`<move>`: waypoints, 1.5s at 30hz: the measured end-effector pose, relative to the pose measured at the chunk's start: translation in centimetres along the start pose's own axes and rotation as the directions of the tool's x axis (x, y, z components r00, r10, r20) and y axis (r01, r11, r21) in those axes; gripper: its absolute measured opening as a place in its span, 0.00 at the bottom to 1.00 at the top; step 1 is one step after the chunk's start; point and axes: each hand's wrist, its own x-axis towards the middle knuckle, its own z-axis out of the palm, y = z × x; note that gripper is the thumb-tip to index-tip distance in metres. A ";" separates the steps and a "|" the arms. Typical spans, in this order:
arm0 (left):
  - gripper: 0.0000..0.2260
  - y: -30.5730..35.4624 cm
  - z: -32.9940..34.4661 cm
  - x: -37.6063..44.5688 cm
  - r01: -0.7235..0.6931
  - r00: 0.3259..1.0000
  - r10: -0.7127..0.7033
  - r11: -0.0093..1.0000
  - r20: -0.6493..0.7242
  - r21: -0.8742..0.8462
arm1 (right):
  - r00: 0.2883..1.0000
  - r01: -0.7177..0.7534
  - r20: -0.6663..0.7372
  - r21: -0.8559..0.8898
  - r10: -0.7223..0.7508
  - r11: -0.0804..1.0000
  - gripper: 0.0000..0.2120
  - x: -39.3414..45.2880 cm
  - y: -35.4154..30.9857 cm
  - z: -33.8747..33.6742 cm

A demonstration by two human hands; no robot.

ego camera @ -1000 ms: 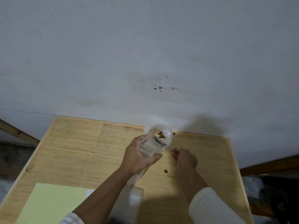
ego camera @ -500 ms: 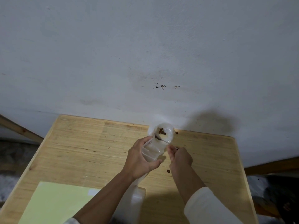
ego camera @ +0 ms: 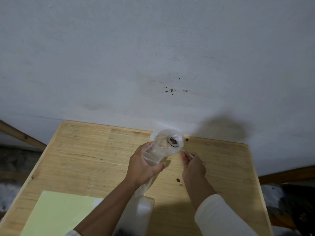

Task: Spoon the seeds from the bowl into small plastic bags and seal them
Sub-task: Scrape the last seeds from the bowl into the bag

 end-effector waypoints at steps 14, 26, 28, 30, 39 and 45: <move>0.39 -0.1 0.7 1.0 0.040 0.999 -0.040 0.999 0.005 0.014 | 0.968 0.191 0.197 -0.190 -0.153 0.963 0.11 0.7 -0.9 -1.8; 0.40 0.3 0.8 0.9 0.022 0.999 -0.022 0.999 0.025 0.031 | 0.796 0.568 0.465 -0.353 -0.387 0.743 0.14 -4.6 -4.8 -0.8; 0.41 0.3 0.9 1.0 0.029 0.999 -0.030 0.999 0.030 0.027 | 0.697 0.699 0.572 -0.407 -0.433 0.588 0.14 -5.5 -4.5 -0.7; 0.41 0.2 0.9 1.1 0.031 0.999 -0.032 0.999 0.033 0.019 | 0.631 0.773 0.610 -0.441 -0.479 0.457 0.14 -5.9 -4.0 -0.8; 0.39 0.6 1.2 0.5 0.066 0.998 -0.063 0.994 0.031 -0.089 | 0.950 0.311 0.128 -0.352 -0.283 0.883 0.10 -2.9 -1.7 -1.2; 0.39 0.9 1.3 0.2 0.095 0.995 -0.090 0.987 0.045 -0.126 | 0.996 0.091 0.033 -0.194 -0.087 0.977 0.11 -2.0 -0.9 -0.2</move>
